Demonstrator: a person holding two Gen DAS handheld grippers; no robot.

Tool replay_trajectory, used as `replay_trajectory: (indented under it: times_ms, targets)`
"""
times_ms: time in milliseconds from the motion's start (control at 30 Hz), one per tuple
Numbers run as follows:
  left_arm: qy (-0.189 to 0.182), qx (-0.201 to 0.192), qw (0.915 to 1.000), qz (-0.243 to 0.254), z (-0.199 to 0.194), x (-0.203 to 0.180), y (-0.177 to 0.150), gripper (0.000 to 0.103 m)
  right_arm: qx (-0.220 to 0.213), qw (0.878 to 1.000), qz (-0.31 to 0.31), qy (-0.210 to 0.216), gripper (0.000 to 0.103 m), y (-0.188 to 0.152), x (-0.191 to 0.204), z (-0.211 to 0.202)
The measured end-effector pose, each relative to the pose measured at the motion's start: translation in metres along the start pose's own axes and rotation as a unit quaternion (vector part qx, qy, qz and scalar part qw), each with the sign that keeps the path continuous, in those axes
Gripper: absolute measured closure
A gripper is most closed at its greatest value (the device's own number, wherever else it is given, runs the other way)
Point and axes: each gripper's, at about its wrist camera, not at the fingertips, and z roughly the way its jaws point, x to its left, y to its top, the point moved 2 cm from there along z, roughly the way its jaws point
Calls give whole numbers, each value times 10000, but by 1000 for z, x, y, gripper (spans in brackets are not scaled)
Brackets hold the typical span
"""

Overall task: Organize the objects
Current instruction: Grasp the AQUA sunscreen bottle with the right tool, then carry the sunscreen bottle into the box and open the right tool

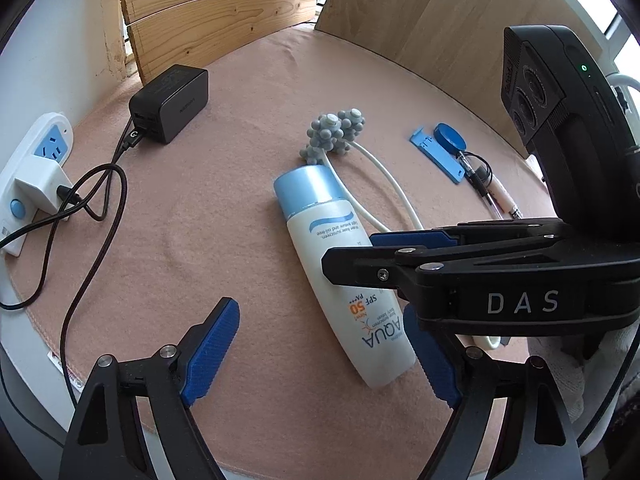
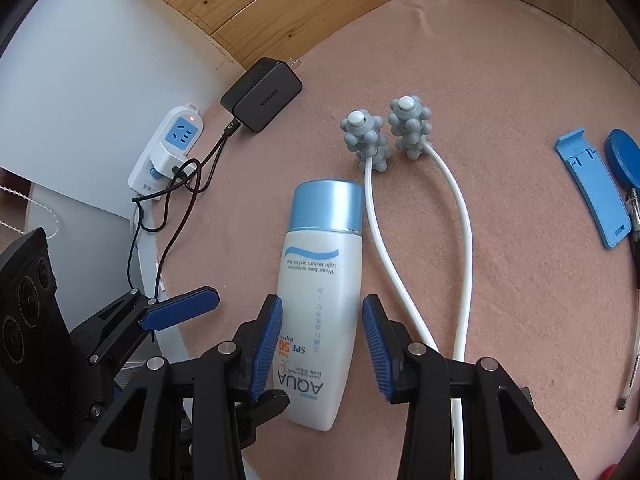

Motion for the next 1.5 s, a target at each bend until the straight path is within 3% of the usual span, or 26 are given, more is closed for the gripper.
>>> replay_trajectory:
  times_ms: [100, 300, 600, 833, 1167, 1500]
  targets:
    - [-61, 20, 10000, 38, 7, 0, 8, 22, 24, 10000, 28, 24, 65, 3, 1, 4]
    - [-342, 157, 9993, 54, 19, -1, 17, 42, 100, 9999, -7, 42, 65, 5, 5, 13]
    - [-566, 220, 9982, 5, 22, -13, 11, 43, -13, 9997, 234, 68, 66, -4, 1, 6]
    - [-832, 319, 9957, 255, 23, -48, 4, 45, -432, 9950, 859, 271, 72, -31, -21, -23]
    - [-1258, 202, 9862, 1055, 11, -143, 12, 45, -1124, 9837, 1402, -4, 72, -68, -61, -94]
    - [-1871, 275, 9628, 1932, 18, -273, 2, 45, -1912, 9568, 2147, -442, 72, -132, -128, -187]
